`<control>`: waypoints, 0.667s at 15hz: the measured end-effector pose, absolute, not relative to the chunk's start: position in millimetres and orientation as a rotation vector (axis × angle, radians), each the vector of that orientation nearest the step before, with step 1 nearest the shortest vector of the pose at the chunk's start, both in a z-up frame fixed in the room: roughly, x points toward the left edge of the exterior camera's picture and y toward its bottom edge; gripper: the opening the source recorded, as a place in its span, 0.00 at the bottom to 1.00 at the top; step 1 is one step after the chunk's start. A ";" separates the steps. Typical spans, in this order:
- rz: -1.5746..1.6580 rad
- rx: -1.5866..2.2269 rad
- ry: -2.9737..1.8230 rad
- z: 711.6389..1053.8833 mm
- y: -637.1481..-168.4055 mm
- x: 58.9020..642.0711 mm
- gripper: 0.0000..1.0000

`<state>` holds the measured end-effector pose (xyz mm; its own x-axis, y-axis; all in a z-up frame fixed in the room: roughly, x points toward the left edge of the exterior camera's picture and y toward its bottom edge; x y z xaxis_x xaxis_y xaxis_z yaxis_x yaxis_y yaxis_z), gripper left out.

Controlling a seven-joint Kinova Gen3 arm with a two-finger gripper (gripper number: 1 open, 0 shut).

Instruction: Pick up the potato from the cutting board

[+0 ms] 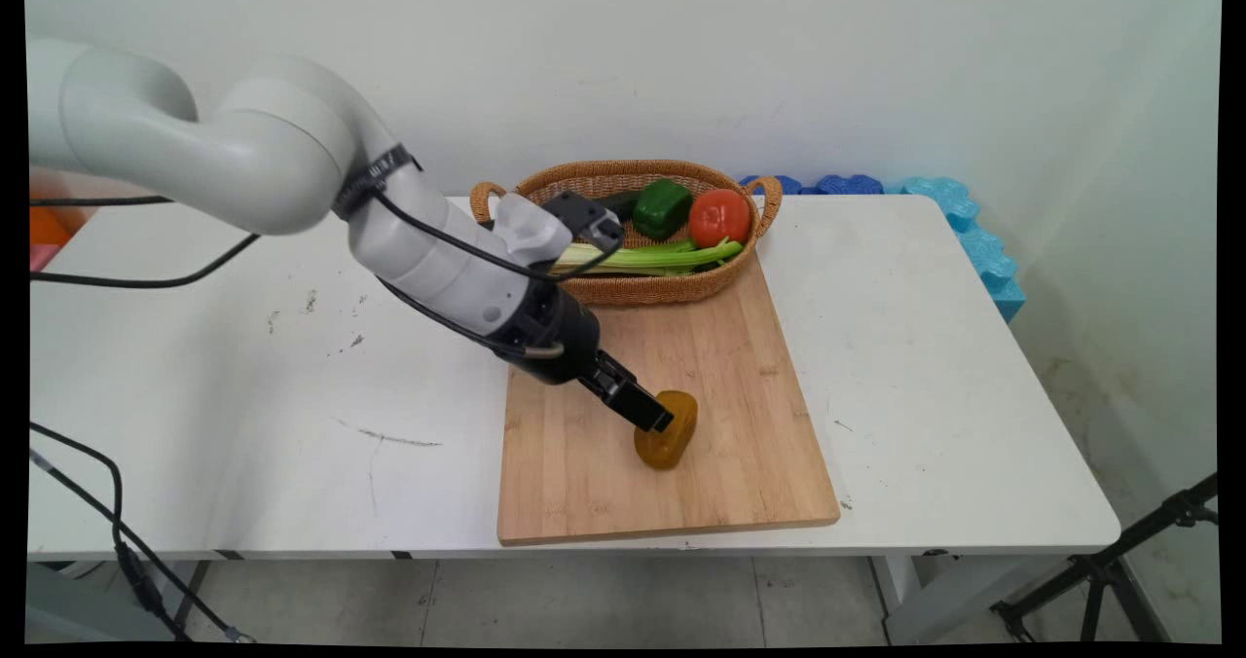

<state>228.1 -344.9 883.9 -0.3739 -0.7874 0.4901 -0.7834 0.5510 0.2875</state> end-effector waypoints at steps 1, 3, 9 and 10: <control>-0.005 1.270 -2.205 879.7 -346.2 225.9 1.00; 0.006 1.289 -2.208 872.5 -348.5 223.2 1.00; 0.027 1.326 -2.205 854.5 -354.0 217.2 1.00; 0.029 1.329 -2.204 851.8 -354.6 216.4 1.00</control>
<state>216.4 -354.6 851.8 -0.3515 -0.8090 0.4710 -0.8211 0.5081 0.2600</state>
